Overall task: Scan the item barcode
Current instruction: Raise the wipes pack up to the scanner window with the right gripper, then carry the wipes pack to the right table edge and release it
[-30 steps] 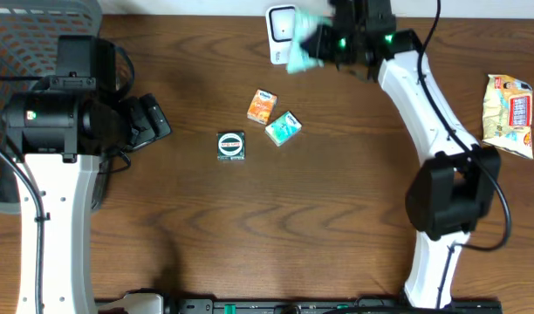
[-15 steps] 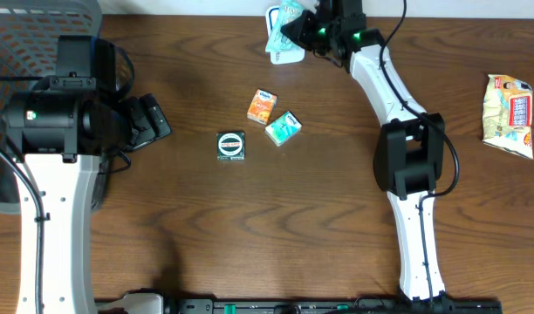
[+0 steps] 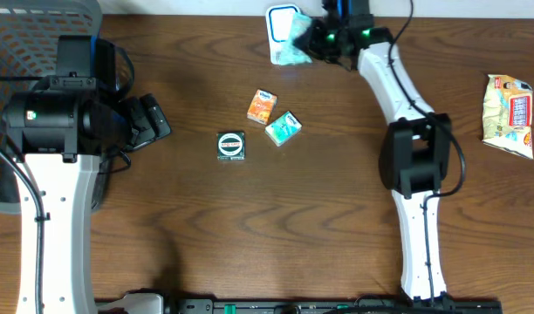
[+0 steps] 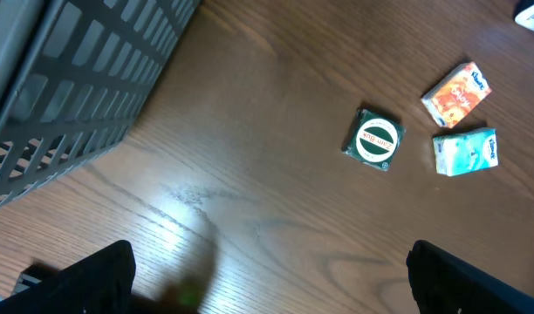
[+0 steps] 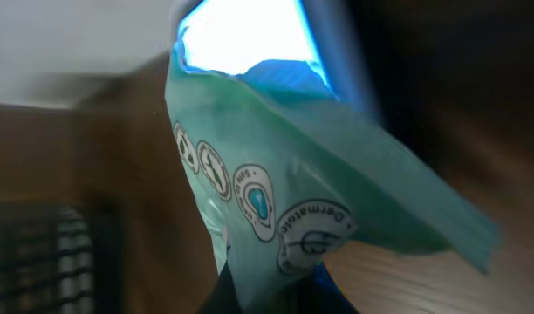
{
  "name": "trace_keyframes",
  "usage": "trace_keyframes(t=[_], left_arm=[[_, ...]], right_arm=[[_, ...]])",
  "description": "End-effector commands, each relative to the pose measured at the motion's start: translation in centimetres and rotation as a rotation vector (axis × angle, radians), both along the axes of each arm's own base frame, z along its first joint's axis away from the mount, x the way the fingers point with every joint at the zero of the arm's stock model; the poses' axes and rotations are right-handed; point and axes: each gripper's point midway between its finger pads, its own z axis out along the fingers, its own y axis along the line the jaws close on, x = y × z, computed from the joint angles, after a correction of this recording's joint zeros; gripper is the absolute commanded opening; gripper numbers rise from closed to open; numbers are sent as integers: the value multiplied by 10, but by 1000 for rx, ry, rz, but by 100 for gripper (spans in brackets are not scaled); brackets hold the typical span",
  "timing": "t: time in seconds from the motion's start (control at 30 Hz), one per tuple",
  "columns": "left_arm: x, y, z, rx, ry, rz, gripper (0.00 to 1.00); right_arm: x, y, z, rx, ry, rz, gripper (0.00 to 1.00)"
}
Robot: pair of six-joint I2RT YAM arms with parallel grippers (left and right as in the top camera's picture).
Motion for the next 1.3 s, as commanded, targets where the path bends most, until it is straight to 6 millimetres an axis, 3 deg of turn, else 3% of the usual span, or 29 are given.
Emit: trace_keyframes(t=[0.0, 0.17, 0.33, 0.47, 0.67, 0.73, 0.9, 0.97, 1.0, 1.13, 1.23, 1.27], left_arm=[[0, 3, -2, 6, 7, 12, 98], [0, 3, -2, 6, 7, 12, 98], [0, 3, -2, 6, 7, 12, 97], [0, 3, -2, 6, 7, 12, 98], [0, 3, -2, 6, 7, 12, 98], [0, 3, -2, 6, 7, 12, 98], [0, 3, -2, 6, 7, 12, 98], [0, 3, -2, 6, 7, 12, 98], [0, 3, -2, 6, 7, 12, 97], [0, 3, -2, 6, 7, 12, 98], [0, 3, -2, 6, 7, 12, 98], [0, 3, -2, 6, 7, 12, 98]], right_arm=[[7, -87, 87, -231, -200, -73, 1], [-26, -195, 99, -533, -130, -135, 1], [-73, -287, 71, -769, 74, -113, 1], [-101, -335, 48, -818, 215, -136, 1], [-117, -364, 19, -758, 292, -171, 5], [-123, -373, 7, -763, 318, -182, 12], [-147, -423, -11, -894, 438, -337, 19], [-153, -432, -10, -907, 462, -380, 27], [-155, -433, -7, -899, 465, -392, 33], [-151, -418, 2, -817, 438, -385, 34], [-139, -385, 12, -668, 372, -327, 33], [-133, -365, 16, -582, 341, -289, 33]])
